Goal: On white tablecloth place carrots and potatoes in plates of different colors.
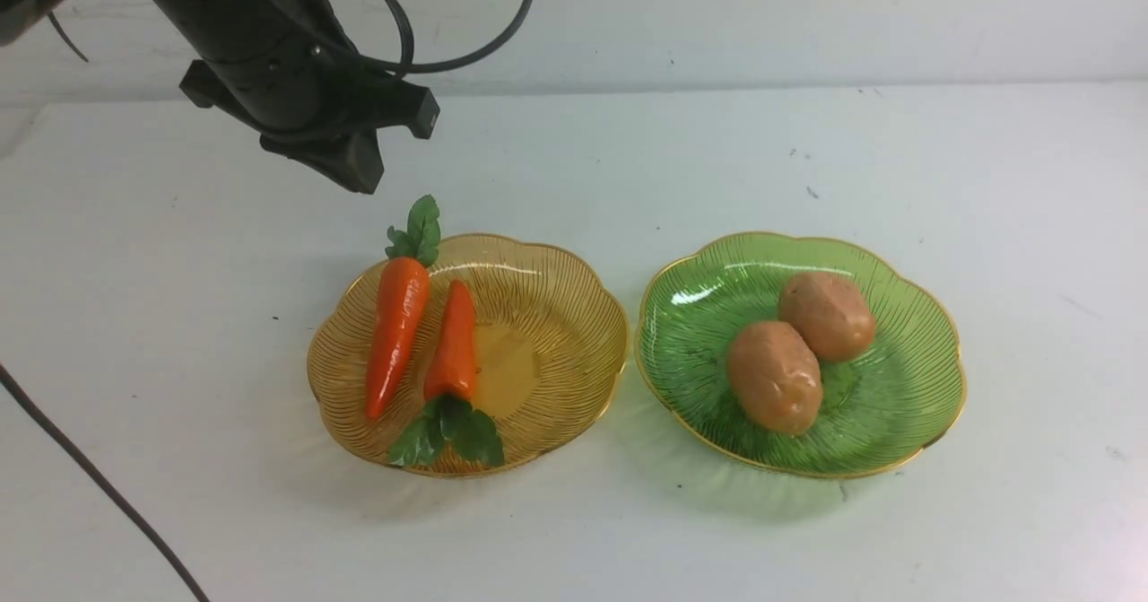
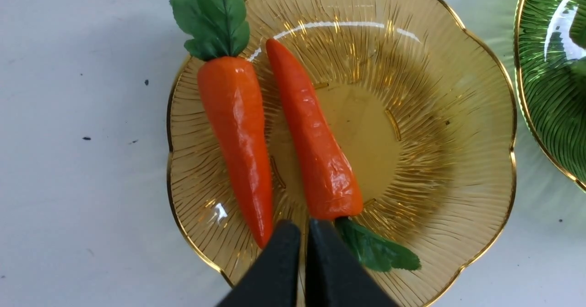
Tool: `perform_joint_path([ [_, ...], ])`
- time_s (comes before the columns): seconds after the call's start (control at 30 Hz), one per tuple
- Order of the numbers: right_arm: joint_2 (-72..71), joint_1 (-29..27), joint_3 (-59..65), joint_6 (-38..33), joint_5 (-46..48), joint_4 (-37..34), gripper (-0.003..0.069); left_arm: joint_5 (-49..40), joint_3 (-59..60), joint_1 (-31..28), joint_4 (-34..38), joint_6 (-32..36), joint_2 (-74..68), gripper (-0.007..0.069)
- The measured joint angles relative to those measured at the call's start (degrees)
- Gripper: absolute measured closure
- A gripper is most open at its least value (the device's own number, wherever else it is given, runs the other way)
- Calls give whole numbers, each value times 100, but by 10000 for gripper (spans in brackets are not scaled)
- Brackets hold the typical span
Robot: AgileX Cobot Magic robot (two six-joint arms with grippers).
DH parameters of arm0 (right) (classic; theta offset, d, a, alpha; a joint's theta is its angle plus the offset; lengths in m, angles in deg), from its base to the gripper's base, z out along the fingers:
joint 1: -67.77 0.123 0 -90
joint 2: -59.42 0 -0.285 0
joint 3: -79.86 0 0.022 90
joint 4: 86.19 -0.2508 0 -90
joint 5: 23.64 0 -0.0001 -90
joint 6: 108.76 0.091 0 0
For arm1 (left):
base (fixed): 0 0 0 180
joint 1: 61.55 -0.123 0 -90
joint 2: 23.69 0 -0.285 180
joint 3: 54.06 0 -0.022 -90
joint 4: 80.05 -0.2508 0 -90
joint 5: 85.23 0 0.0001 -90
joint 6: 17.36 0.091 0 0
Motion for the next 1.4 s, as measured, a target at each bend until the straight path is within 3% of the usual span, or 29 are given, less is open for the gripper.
perform_joint_path([
  [0.33, -655, -23, 733, -5, -158, 91, 674, -1, 0, 2, -329, 0, 0, 614],
  [0.57, -2103, -708, 1982, -5, -388, 154, 674, -7, 0, 2, -317, -2, 93, 614],
  [1.03, -2132, -967, 2692, -5, -311, 736, 674, -25, 440, 2, 18, 3, 1823, 614],
  [1.4, -2132, -1398, 2692, -5, -176, 1127, 674, -42, 2019, 2, -27, 92, 3594, 614],
])
